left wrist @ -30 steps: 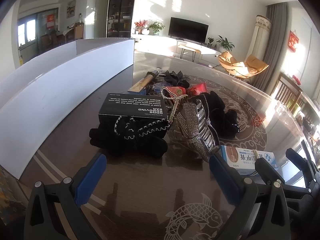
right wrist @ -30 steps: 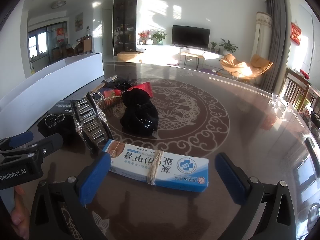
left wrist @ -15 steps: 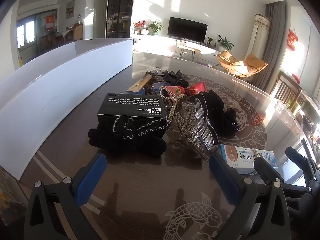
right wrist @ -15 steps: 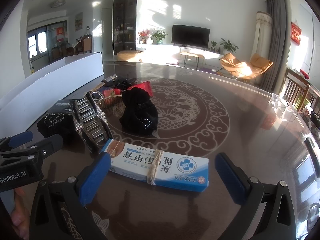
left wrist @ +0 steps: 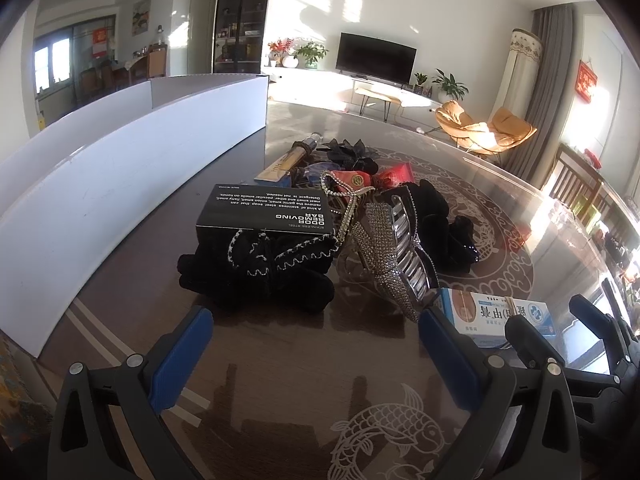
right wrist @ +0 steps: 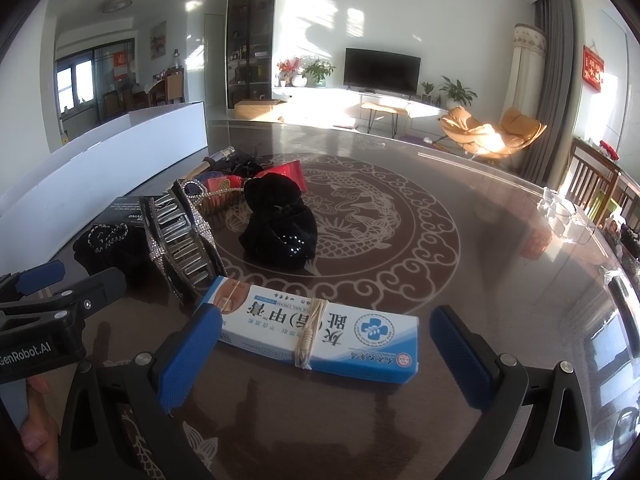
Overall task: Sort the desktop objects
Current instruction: 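Move the left tool toward the black knitted mitten on the pile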
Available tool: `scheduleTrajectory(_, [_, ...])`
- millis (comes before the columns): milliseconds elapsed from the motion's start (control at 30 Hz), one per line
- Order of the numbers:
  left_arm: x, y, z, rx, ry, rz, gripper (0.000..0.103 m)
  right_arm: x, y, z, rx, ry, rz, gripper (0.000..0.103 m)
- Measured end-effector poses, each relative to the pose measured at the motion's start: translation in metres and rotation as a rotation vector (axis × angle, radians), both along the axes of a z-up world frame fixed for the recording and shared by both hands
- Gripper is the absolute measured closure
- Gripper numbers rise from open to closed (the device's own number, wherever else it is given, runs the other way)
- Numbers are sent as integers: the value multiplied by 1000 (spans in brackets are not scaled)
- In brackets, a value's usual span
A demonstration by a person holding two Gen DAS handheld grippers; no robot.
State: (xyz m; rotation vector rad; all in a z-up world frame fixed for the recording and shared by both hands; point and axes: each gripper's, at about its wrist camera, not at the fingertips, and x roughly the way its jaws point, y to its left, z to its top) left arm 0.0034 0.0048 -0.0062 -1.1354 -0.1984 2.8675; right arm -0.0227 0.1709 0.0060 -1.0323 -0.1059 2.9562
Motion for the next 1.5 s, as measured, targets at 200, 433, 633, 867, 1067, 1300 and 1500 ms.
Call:
scheduleTrajectory(200, [-2, -1, -2, -3, -21, 8, 0, 0, 3, 1, -17, 8, -9, 0])
scheduleTrajectory(433, [-5, -1, -7, -20, -53, 14, 0, -3, 7, 0, -40, -13, -6, 0])
scheduleTrajectory(633, [-5, -5, -10, -26, -78, 37, 0, -9, 10, -7, -69, -68, 22, 0])
scheduleTrajectory(867, [-8, -12, -16, -1, -115, 54, 0, -5, 28, -31, -57, -250, 39, 0])
scheduleTrajectory(1067, [-10, -7, -20, -28, -141, 50, 0, -7, 29, -35, -34, -298, 91, 0])
scheduleTrajectory(1300, [-10, -32, -13, 49, -140, 98, 0, -51, 24, -37, -35, -281, 95, 0])
scheduleTrajectory(1500, [-27, -55, -11, 79, -207, 46, 0, -81, 36, -36, -50, -281, -3, 0])
